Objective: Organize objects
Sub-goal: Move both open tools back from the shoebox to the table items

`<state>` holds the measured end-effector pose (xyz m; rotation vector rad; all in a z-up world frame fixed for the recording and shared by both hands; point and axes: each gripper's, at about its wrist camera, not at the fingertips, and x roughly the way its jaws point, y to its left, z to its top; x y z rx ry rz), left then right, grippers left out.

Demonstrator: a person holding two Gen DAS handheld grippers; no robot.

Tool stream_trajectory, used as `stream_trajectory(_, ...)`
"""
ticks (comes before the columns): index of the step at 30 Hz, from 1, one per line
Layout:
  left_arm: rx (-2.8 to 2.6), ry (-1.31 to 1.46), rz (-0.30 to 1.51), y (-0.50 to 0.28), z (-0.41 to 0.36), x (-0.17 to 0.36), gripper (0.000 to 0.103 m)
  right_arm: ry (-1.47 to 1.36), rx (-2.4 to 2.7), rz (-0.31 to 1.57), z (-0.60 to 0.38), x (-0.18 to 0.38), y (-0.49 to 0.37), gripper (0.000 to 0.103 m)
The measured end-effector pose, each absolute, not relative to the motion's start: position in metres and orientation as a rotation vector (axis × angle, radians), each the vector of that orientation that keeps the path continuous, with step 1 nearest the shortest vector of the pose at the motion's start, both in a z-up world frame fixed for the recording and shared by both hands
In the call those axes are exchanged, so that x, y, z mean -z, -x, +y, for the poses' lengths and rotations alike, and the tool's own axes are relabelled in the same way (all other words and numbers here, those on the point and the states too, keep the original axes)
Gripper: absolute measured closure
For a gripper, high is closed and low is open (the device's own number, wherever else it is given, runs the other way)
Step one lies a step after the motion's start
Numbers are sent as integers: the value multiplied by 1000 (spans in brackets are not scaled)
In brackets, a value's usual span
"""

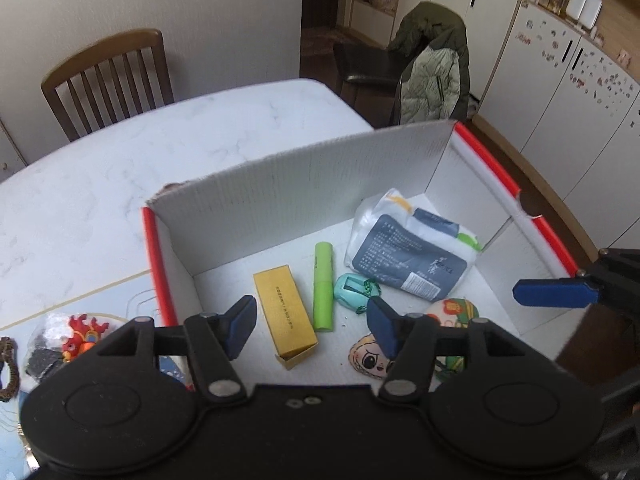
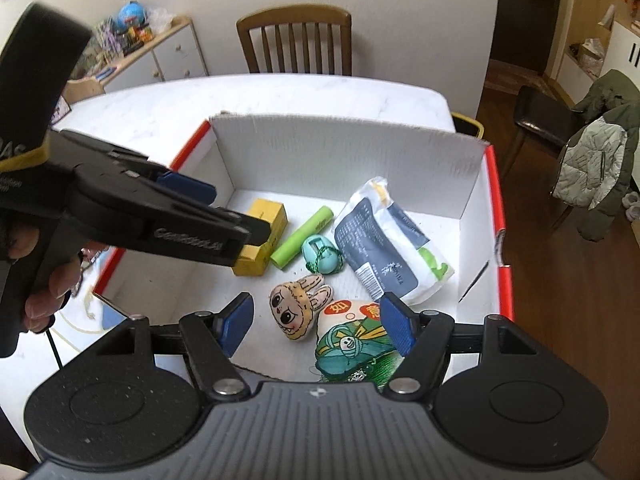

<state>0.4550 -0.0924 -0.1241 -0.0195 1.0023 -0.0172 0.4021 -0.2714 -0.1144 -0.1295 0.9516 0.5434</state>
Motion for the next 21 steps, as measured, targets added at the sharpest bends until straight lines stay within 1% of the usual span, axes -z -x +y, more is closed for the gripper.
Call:
stream_trajectory(5,24,46,958,-433,-86,106,38,97,-556,909,-274,100,-391,34)
stream_trajectory(8,15,49,933,-420,-82,97,33,83,-565,880,-273,96,-384,34)
stream_trajectory(10,14,56,921,-411,-78,92,32,61,-575,872,-272,92,-380,34)
stream_trajectory(12,12,58,909,-403,-73,87,30,49,-584,855,-271,87,-375,30)
stream_trajectory(15,11,58,885,-389,-66,79,25,48,-590,823,-265,79,-365,30)
stream_trajectory(19,15,69,857,-373,-55,71,20,32,-590,787,-257,69,-351,29)
stream_trajectory(21,23,79,844,-364,-48,68,17,22,-587,765,-252,64,-345,27)
